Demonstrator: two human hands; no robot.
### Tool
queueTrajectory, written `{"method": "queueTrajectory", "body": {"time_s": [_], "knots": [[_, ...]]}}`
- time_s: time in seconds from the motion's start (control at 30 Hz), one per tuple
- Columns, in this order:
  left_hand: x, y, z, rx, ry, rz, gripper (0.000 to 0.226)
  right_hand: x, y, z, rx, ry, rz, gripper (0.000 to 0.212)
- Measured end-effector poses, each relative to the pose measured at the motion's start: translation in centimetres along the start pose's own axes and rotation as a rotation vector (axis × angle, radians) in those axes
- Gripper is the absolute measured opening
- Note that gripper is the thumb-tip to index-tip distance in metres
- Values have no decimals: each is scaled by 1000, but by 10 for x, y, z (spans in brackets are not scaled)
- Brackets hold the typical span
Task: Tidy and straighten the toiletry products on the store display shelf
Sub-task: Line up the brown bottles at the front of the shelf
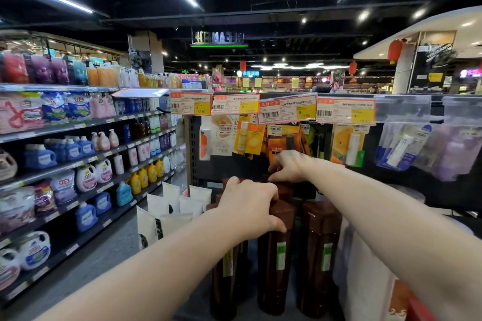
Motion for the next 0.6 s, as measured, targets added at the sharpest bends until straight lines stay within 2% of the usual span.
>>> {"method": "queueTrajectory", "body": {"time_s": [0.2,0.3,0.4,0.5,0.6], "knots": [[-1,-1,2,-16,24,-11,58,-2,0,-12,1,-124,-79,46],[-2,-2,2,-28,38,-8,58,5,-9,-21,62,-112,-131,42],[-1,-3,3,-37,32,1,61,11,-17,-31,125,-90,-40,39],[-3,-6,4,-42,6,0,63,4,-24,-44,161,-206,72,46],[-4,-7,4,-55,3,-11,58,-2,-29,-52,181,-261,66,57]]}}
Point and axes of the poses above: each hand's wrist, its own z-axis towards the middle knuckle, its own x-axis out of the back of the hand, y = z × x, the point moved 8 cm from there along z, towards the middle knuckle, and after that the axes turned 8 degrees about x, right-handed, at the moved point
